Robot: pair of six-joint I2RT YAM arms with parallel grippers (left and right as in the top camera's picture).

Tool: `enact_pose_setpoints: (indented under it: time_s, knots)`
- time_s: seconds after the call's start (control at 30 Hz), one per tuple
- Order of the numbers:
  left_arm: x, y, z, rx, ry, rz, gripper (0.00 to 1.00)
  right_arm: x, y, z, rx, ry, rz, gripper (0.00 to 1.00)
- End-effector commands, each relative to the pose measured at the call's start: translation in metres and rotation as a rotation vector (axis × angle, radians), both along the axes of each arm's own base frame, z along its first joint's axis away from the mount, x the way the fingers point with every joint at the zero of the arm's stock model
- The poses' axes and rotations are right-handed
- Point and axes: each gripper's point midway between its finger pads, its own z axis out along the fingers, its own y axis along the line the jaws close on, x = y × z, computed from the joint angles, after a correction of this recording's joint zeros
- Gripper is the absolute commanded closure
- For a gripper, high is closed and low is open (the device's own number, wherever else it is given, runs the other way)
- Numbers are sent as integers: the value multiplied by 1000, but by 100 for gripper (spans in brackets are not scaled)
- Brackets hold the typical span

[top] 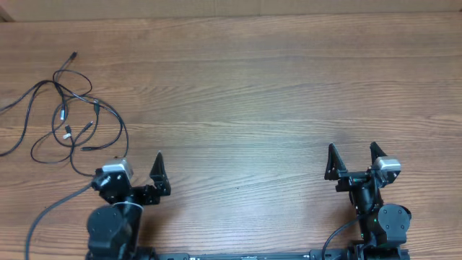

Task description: Untangle cables

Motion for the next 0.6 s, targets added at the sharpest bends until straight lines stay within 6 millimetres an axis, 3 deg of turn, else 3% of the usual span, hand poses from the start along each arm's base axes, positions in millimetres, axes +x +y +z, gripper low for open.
enact_pose_setpoints:
  time_s: [0.0, 0.3, 0.43, 0.57]
  knots:
    - [6, 0, -13, -4, -86, 5, 0, 0, -2, -2, -4, -3, -8, 0]
    - [21, -3, -3, 49, -350, -8, 0, 0, -2, -2, -4, -3, -8, 0]
    - [19, -13, 3, 197, -384, -73, 0, 0, -2, -2, -4, -3, -8, 0]
    - [19, -22, -9, 284, -350, -138, 1, 0, -2, -2, -4, -3, -8, 0]
